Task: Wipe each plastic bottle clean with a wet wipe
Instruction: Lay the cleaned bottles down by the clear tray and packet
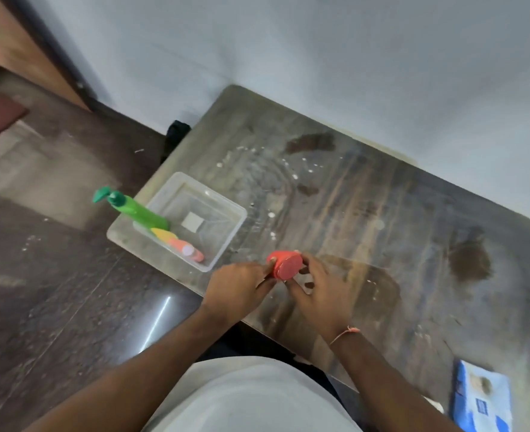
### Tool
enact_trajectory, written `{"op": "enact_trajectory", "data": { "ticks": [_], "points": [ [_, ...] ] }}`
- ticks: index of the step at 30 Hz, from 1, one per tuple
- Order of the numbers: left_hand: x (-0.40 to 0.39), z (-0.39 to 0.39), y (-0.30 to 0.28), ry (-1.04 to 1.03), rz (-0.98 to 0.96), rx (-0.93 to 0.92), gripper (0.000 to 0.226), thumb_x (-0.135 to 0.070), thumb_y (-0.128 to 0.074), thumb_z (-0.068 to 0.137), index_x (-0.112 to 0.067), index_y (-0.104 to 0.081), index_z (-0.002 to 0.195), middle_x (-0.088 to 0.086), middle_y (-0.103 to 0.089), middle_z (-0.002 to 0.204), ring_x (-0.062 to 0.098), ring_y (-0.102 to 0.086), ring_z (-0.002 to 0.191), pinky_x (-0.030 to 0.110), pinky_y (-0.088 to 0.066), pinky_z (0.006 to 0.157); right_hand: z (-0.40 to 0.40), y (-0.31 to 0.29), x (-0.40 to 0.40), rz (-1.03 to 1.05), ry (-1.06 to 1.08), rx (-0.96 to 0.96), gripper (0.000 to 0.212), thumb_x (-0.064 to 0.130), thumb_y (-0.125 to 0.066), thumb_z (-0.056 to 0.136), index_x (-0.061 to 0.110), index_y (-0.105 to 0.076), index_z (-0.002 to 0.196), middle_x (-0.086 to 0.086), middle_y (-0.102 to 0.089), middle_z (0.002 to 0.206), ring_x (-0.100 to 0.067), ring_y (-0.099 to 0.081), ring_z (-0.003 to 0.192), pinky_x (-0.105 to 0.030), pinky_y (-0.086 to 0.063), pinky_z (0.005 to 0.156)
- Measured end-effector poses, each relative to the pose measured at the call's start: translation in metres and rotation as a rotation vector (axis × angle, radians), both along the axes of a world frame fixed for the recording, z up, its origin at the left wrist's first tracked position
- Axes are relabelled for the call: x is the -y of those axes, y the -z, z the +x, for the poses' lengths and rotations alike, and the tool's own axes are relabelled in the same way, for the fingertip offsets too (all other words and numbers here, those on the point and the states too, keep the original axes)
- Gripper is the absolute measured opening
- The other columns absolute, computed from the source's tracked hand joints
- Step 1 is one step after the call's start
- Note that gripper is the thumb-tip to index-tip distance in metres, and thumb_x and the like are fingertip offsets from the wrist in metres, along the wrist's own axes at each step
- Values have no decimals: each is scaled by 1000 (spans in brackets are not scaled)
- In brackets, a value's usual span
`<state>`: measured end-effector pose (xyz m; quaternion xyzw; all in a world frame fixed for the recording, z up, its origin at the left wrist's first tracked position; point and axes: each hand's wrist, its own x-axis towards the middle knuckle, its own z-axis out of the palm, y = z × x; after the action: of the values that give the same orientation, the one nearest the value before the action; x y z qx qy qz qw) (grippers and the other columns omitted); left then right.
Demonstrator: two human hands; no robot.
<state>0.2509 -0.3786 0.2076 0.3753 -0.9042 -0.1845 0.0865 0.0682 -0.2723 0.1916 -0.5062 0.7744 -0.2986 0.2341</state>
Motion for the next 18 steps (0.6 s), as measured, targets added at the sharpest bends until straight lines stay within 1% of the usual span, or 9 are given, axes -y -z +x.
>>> {"op": "enact_trajectory", "data": {
  "ticks": [1,4,5,7,10,13,15,16,18],
  "points": [
    [9,14,2,-17,-25,-19,36,-58,-56,98,-38,-71,124,-5,-73,80,23,-71,67,31,-50,50,11,-2,15,1,-23,16,54,45,-79,93,32,-58,141,13,-69,130,-7,-68,110,-34,-61,86],
    [31,50,0,-72,-87,11,31,-52,-74,92,-40,-75,120,-9,-70,72,15,-67,58,23,-31,46,39,-5,50,5,-92,35,54,46,-80,93,32,-59,141,13,-70,131,-7,-69,110,-32,-61,88],
    [37,60,0,-106,-105,7,31,-52,-76,90,-40,-76,118,-11,-70,70,14,-66,56,23,-30,44,47,-6,60,9,-109,39,54,44,-80,93,30,-60,141,12,-71,130,-6,-69,110,-28,-59,87],
    [45,79,4,-176,-88,-40,29,-57,-69,93,-41,-76,116,-10,-70,69,17,-66,56,25,-41,41,64,-7,77,14,-128,35,54,43,-81,92,30,-61,140,13,-71,130,-5,-68,110,-23,-57,86],
    [54,100,16,-259,-26,-146,37,-62,-55,93,-42,-77,115,-8,-74,74,20,-69,59,32,-52,44,82,-6,93,31,-159,35,51,44,-81,92,36,-60,137,18,-70,130,-3,-67,110,-26,-58,87],
    [60,117,26,-284,10,-128,28,-59,-70,91,-46,-77,114,-10,-77,80,17,-71,63,29,-52,48,94,-1,104,50,-200,41,50,43,-81,91,38,-58,135,21,-69,127,-3,-68,107,-28,-60,86],
    [64,124,29,-294,20,-87,26,-55,-82,85,-47,-79,110,-12,-75,75,15,-69,59,25,-47,48,101,3,111,76,-220,29,49,40,-82,91,39,-58,135,23,-69,126,-1,-68,106,-29,-60,86],
    [66,127,31,-300,21,-80,24,-55,-82,84,-47,-80,107,-13,-74,72,13,-68,57,24,-45,46,104,5,113,92,-227,24,49,39,-82,91,39,-58,134,23,-69,125,-1,-67,106,-29,-60,85],
    [67,132,38,-314,18,-84,24,-61,-68,90,-47,-79,107,-15,-73,72,11,-68,58,24,-47,47,108,9,116,114,-236,13,49,38,-81,91,40,-57,133,23,-69,123,-1,-67,105,-30,-60,84]
  ]
}}
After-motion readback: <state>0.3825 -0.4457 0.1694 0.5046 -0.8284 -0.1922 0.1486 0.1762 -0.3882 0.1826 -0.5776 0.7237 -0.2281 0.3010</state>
